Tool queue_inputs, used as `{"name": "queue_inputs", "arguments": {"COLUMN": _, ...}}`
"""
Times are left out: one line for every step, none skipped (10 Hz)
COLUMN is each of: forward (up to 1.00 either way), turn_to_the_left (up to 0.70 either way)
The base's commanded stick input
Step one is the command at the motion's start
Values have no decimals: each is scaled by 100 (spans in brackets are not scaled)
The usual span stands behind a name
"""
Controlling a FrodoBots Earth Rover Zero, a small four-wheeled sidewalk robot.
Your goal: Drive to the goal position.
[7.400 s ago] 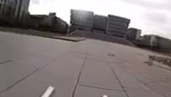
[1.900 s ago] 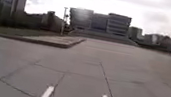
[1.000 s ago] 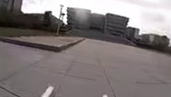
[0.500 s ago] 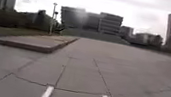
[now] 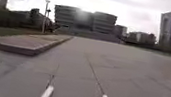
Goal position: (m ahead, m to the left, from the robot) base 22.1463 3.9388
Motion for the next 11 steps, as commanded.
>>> {"name": "queue_inputs", "arguments": {"forward": 100, "turn_to_the_left": -27}}
{"name": "queue_inputs", "arguments": {"forward": 100, "turn_to_the_left": -27}}
{"name": "queue_inputs", "arguments": {"forward": 100, "turn_to_the_left": -27}}
{"name": "queue_inputs", "arguments": {"forward": 100, "turn_to_the_left": -12}}
{"name": "queue_inputs", "arguments": {"forward": 100, "turn_to_the_left": 0}}
{"name": "queue_inputs", "arguments": {"forward": 100, "turn_to_the_left": 0}}
{"name": "queue_inputs", "arguments": {"forward": 100, "turn_to_the_left": 0}}
{"name": "queue_inputs", "arguments": {"forward": 100, "turn_to_the_left": 0}}
{"name": "queue_inputs", "arguments": {"forward": 100, "turn_to_the_left": 0}}
{"name": "queue_inputs", "arguments": {"forward": 100, "turn_to_the_left": 0}}
{"name": "queue_inputs", "arguments": {"forward": 100, "turn_to_the_left": 0}}
